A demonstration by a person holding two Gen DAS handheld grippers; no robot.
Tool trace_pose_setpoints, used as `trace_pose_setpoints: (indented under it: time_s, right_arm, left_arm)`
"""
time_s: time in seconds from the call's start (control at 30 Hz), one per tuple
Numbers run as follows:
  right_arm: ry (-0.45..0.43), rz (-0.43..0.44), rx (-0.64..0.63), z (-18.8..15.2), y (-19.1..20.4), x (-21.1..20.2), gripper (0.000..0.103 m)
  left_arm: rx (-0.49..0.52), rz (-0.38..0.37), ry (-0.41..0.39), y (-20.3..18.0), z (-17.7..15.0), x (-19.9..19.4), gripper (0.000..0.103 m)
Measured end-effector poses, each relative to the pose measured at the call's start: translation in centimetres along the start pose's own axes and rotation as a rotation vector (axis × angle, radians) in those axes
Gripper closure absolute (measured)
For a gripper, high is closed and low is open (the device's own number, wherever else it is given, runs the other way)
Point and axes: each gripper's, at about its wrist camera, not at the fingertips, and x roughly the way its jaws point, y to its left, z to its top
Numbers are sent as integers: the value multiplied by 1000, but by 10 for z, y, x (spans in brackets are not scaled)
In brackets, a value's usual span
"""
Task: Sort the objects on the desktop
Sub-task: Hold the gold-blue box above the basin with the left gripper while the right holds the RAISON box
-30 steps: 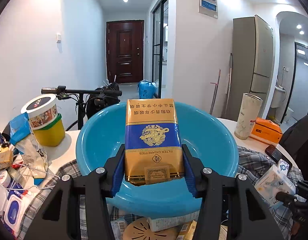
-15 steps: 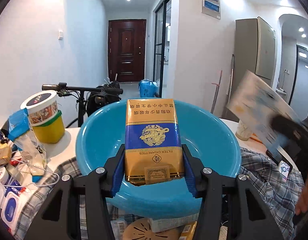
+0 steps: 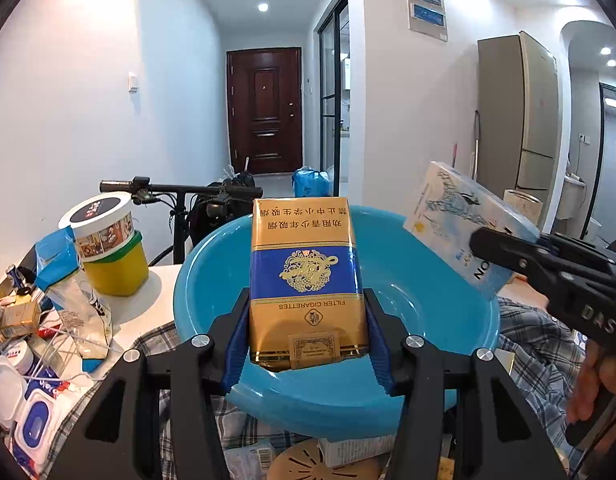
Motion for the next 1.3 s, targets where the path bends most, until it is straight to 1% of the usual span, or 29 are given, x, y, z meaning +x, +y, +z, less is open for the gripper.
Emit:
trace_pose_setpoints:
  time_s: [0.07,0.17,0.27,0.63,0.7,0.83,1.1,1.3]
  right_arm:
    - [6,14,8,-4,1,0,82]
    - [12,9,-6,-8,5,1,82]
    - [14,8,-8,-10,7,0,82]
    - [10,-19,-25,-11,14,4,82]
    - [17,-12,-14,-12,12,5,82]
    - [10,-23,3,-12,7,3,82]
    - [3,-24,18,-12,5,4,82]
    - [2,-20,18,-12,5,2,82]
  left_arm:
    - [-8,-6,8,0,-3,3,49]
    - [3,7,14,-2,-6,5,49]
    - [-6,7,10,0,-6,4,49]
    - [-28,15,12,1,-8,5,49]
    - [-28,15,16,0,-9,6,49]
    - [-8,28,17,-3,-10,8,49]
    - [-18,31,39,-1,-12,12,49]
    - [-20,30,36,0,-12,12,49]
